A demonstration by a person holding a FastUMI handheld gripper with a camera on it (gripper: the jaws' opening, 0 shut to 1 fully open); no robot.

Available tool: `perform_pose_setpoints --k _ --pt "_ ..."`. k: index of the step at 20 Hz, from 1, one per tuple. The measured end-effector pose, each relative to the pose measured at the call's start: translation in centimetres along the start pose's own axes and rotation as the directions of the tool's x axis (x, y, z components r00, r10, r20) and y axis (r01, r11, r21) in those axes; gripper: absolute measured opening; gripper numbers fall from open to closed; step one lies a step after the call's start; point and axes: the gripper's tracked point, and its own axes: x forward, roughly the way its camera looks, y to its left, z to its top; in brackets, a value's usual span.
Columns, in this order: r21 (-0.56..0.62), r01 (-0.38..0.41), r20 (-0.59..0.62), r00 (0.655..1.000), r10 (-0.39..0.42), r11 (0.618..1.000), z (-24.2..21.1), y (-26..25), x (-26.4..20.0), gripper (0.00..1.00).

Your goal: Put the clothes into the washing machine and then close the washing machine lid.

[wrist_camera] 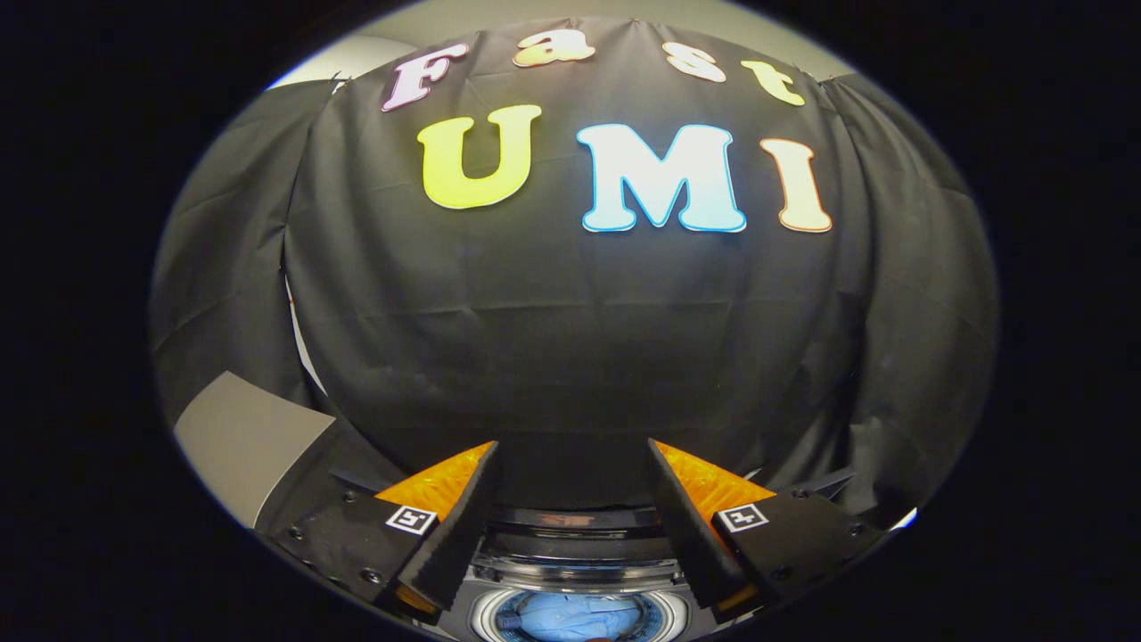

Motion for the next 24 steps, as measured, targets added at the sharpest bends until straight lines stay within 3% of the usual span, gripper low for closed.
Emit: perform_pose_setpoints --k 10,24 --pt "0.01 0.017 -0.035 0.999 -0.016 1.0 -1.0 -0.5 -0.1 0.98" --pt "-0.013 0.003 0.122 0.992 -0.001 1.0 -3.5 0.0 -6.1 0.98"
